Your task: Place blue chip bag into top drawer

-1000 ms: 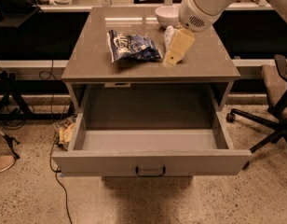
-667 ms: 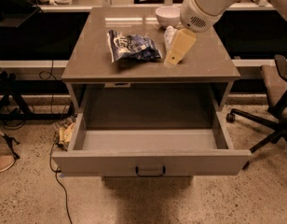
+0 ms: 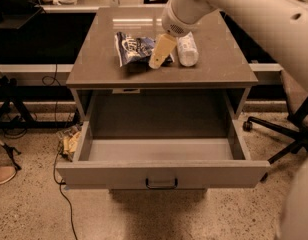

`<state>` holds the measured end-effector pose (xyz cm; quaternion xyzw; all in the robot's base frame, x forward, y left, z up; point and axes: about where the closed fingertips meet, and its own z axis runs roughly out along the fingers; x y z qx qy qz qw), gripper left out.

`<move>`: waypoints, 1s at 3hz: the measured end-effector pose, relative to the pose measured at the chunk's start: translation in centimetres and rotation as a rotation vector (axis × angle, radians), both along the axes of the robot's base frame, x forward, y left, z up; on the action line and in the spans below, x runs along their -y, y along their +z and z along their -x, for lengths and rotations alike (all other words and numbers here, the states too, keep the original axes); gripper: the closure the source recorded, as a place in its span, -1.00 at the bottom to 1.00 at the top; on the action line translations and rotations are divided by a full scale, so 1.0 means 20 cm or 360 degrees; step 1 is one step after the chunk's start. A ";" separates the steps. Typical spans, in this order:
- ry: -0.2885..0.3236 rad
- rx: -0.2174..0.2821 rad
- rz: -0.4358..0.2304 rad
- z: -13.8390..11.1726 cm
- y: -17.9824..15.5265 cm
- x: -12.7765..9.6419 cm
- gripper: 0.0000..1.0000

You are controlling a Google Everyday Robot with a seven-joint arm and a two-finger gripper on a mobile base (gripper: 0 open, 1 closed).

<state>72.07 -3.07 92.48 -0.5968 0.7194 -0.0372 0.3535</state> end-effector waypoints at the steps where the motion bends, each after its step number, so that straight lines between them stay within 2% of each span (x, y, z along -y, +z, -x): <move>1: 0.0024 0.0029 -0.0032 -0.17 -0.15 -0.19 -1.00; 2: 0.0024 0.0030 -0.0054 -0.22 -0.23 -0.26 -1.00; 3: 0.0003 0.0031 -0.0089 -0.27 -0.28 -0.30 -0.62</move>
Offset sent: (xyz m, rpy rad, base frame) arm 0.0571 0.0675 -0.0601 0.0514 -0.0260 0.0110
